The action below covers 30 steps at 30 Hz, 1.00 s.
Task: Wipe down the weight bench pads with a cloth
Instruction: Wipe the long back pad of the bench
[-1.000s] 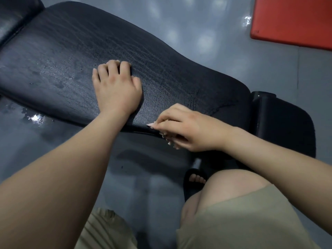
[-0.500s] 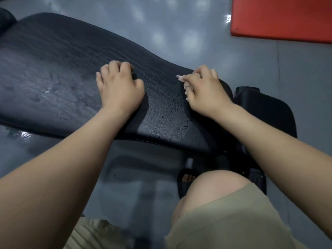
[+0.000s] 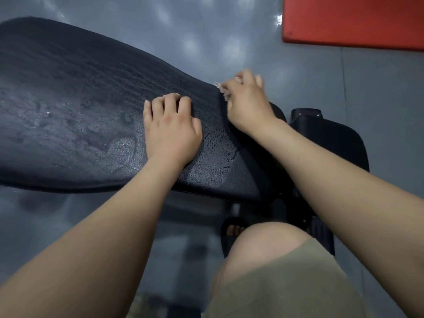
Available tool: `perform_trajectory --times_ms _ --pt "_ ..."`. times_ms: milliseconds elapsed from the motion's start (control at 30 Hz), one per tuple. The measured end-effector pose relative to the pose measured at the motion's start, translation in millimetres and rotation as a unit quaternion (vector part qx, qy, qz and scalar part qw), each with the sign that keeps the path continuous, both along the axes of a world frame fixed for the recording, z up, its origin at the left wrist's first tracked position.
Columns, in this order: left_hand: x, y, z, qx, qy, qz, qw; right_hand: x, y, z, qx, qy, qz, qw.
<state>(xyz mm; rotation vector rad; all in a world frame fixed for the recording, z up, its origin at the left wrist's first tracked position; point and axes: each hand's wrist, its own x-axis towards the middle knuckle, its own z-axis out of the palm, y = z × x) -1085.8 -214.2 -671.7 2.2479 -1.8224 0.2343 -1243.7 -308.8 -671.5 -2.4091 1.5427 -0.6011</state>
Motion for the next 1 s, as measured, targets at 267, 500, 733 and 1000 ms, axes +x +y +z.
perform_trajectory --times_ms 267,500,733,1000 --pt "-0.3 -0.3 -2.4 -0.01 -0.024 0.003 1.0 0.1 -7.2 -2.2 -0.005 -0.011 0.063 0.998" --pt "-0.3 0.1 -2.3 -0.006 -0.021 0.002 1.0 -70.8 9.7 -10.9 0.029 0.025 -0.048 0.998" --pt "-1.6 0.6 -2.0 -0.006 -0.027 0.004 1.0 -106.1 23.4 -12.9 0.103 0.019 -0.157 0.982" --pt "-2.5 0.1 -2.8 -0.01 -0.03 0.005 0.999 -46.8 21.3 -8.2 0.063 -0.007 -0.046 0.997"
